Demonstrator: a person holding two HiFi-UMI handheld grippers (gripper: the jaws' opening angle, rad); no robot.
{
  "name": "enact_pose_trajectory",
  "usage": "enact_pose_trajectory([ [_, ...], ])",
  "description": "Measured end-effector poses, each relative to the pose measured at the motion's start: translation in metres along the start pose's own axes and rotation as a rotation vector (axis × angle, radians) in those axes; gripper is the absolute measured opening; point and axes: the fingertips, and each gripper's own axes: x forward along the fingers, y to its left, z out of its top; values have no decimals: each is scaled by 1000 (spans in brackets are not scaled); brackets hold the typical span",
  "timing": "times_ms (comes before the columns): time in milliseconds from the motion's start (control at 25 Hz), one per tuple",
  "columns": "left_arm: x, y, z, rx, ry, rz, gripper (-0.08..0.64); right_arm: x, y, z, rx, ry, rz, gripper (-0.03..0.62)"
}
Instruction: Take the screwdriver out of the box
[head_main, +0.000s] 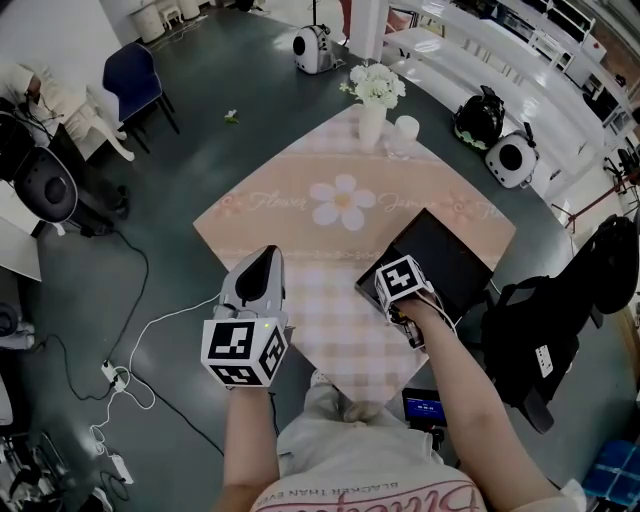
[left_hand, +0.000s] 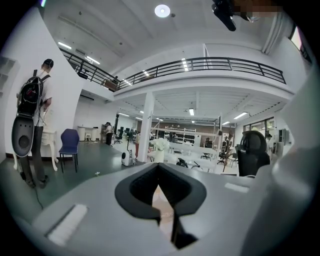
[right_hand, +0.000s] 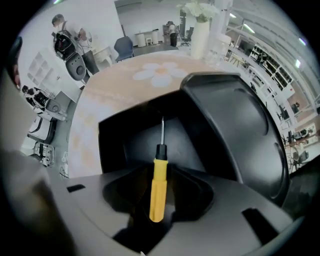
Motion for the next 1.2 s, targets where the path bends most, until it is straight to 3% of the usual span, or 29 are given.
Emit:
enact_pose_trajectory([
  [200, -1, -3, 4, 7, -5, -2, 9, -1, -4, 1, 17, -7, 7, 84],
  [440, -3, -6, 14, 14, -23, -9, 9, -9, -6, -2, 39, -39, 2, 81],
  [1200, -5, -46, 50, 63, -105, -90, 9, -112, -3, 13, 45, -381, 58, 81],
])
